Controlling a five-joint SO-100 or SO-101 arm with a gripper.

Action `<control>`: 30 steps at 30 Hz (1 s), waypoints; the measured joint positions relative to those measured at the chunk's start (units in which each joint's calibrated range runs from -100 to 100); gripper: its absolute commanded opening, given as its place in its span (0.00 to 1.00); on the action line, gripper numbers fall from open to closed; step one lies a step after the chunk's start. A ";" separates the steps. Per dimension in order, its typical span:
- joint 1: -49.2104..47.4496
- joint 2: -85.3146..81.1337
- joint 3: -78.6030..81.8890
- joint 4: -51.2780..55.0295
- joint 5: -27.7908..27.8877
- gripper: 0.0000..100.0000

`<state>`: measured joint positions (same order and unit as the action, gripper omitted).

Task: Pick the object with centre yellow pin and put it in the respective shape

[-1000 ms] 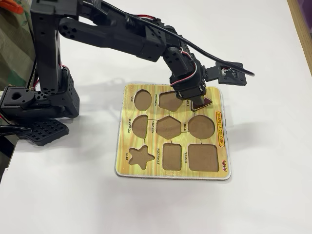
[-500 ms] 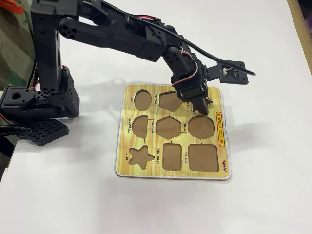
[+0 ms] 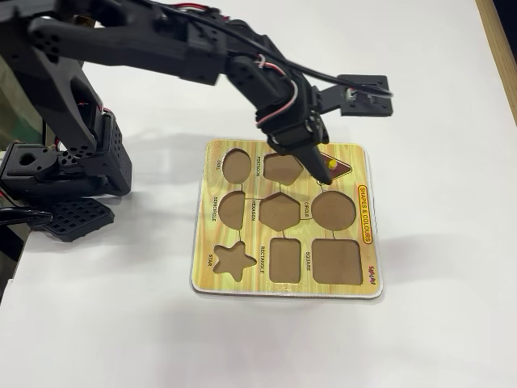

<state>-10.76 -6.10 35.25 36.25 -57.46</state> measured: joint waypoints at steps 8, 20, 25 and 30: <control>2.81 -14.35 12.59 -0.09 0.00 0.25; 4.02 -33.08 28.60 -0.09 0.16 0.25; 4.21 -42.53 35.97 -0.09 0.10 0.25; 7.11 -52.15 43.08 -0.09 -0.05 0.25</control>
<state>-3.65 -58.25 78.33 36.16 -57.51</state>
